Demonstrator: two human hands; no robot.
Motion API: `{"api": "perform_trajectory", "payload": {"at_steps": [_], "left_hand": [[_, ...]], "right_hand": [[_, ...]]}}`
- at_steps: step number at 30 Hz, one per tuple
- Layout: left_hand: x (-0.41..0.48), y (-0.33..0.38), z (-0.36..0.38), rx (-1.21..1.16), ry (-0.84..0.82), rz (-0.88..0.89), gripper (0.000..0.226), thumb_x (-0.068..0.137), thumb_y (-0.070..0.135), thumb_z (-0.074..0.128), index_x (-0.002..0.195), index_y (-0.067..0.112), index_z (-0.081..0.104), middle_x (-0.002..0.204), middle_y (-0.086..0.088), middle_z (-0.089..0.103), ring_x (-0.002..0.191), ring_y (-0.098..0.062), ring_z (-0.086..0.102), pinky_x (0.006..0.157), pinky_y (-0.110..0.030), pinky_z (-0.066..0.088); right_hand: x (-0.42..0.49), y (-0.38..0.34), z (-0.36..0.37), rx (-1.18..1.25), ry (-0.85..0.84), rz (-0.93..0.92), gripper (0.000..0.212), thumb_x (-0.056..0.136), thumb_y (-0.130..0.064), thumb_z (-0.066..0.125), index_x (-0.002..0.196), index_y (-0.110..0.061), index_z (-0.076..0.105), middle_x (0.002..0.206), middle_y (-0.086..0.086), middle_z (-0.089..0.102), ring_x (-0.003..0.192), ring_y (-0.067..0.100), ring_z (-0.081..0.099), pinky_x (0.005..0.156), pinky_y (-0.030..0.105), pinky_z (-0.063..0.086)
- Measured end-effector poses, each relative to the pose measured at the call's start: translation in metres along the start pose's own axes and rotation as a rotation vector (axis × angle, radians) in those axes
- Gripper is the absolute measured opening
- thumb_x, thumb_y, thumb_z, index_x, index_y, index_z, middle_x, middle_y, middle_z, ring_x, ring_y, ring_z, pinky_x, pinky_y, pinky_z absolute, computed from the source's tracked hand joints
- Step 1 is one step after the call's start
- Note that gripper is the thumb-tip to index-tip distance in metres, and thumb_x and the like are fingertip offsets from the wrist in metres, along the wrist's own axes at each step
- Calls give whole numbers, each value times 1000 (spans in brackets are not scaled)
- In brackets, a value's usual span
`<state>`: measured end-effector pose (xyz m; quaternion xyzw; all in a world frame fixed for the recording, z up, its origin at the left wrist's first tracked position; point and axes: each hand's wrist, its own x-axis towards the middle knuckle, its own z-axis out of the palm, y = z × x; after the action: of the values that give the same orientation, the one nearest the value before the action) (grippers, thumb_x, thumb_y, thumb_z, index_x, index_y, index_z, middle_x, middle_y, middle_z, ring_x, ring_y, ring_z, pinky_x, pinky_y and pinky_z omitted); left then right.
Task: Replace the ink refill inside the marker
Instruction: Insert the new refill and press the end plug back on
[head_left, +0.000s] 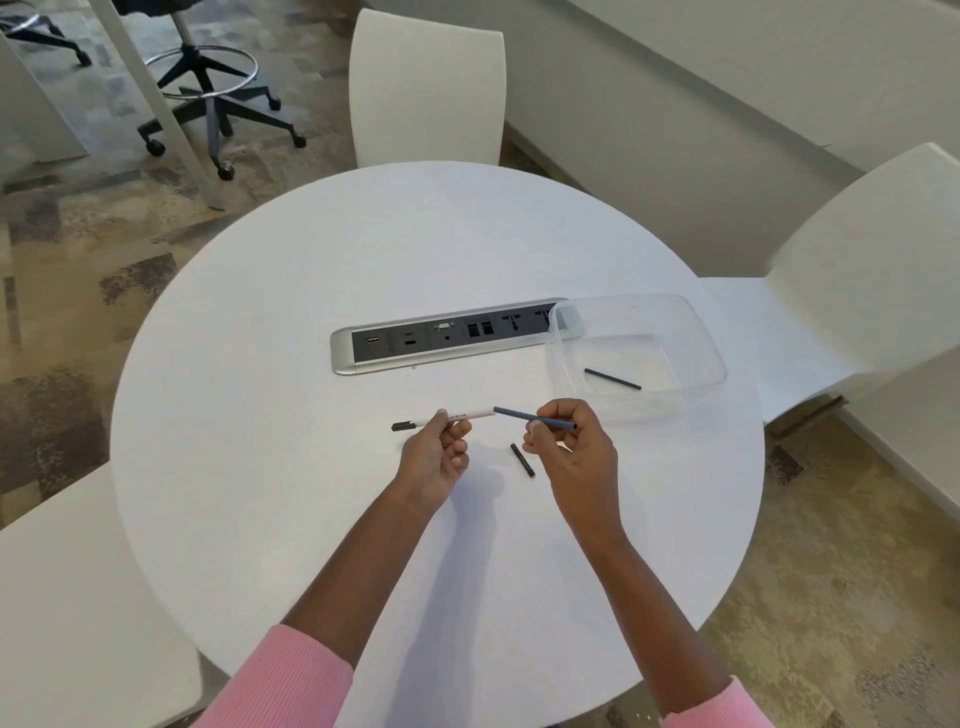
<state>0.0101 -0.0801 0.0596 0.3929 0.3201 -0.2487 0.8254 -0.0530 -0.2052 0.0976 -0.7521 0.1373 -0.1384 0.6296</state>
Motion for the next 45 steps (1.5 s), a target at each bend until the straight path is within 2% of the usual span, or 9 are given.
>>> {"api": "perform_trajectory", "payload": {"at_steps": [16,20,24,26,30,34,39,43,45], "left_hand": [[-7,4,-5,-32,-31,-14,27,97,19,42,72,11,50,41,3,61,27,-2,41,30,-10,30],[-7,5,-6,-31,-34,-5,27,97,19,43,72,11,51,42,3,62,27,-2,42,30,-10,30],[-7,6,-8,61,-32,57,28,97,20,43,72,11,53,42,3,62,29,-2,42,31,-11,31],[-6,6,-8,116,-27,87,29,97,20,43,72,11,54,42,4,62,30,-2,42,32,-11,32],[-8,5,-6,141,-42,88,28,97,21,43,73,11,55,43,4,63,32,-2,43,33,-11,33],[-9,3,-4,72,-53,31,26,96,20,44,74,12,54,43,4,63,31,-3,44,32,-11,34],[-9,3,-3,-34,-77,-36,25,97,19,42,75,11,50,43,2,63,29,-3,44,31,-10,33],[-10,2,-1,-60,-90,-63,24,97,19,43,76,10,52,44,1,64,29,-3,45,32,-9,35],[-9,1,-1,-63,-90,-69,24,97,19,43,76,10,52,44,0,65,29,-3,46,32,-10,35]], "right_hand": [[-3,1,2,-32,30,6,30,84,-1,56,75,-30,55,71,-7,61,59,-1,60,59,9,51],[-5,0,2,-94,15,-16,32,85,-1,56,75,-31,54,74,-8,62,64,8,62,57,7,48],[-2,-2,-2,-309,-25,-171,17,83,3,54,86,-12,60,83,-5,60,69,4,60,62,3,44],[1,-3,-4,-405,-96,-241,15,83,4,53,91,-6,60,86,-2,59,71,9,57,66,4,43],[7,-5,-5,-458,-183,-258,15,85,2,51,94,-6,60,89,3,60,78,17,57,68,4,43],[5,-5,0,-405,-159,-215,27,86,-2,51,111,-14,53,97,-1,54,76,7,55,66,2,43],[-9,0,6,-389,-73,-222,40,88,-6,52,125,-17,45,105,-5,44,81,8,55,72,11,48],[-17,7,10,-560,-148,-286,42,89,-5,48,130,-16,44,113,4,47,90,16,57,73,29,53],[-15,12,11,-586,-169,-307,41,89,-4,47,128,-15,46,115,7,49,91,19,57,71,31,54]]}}
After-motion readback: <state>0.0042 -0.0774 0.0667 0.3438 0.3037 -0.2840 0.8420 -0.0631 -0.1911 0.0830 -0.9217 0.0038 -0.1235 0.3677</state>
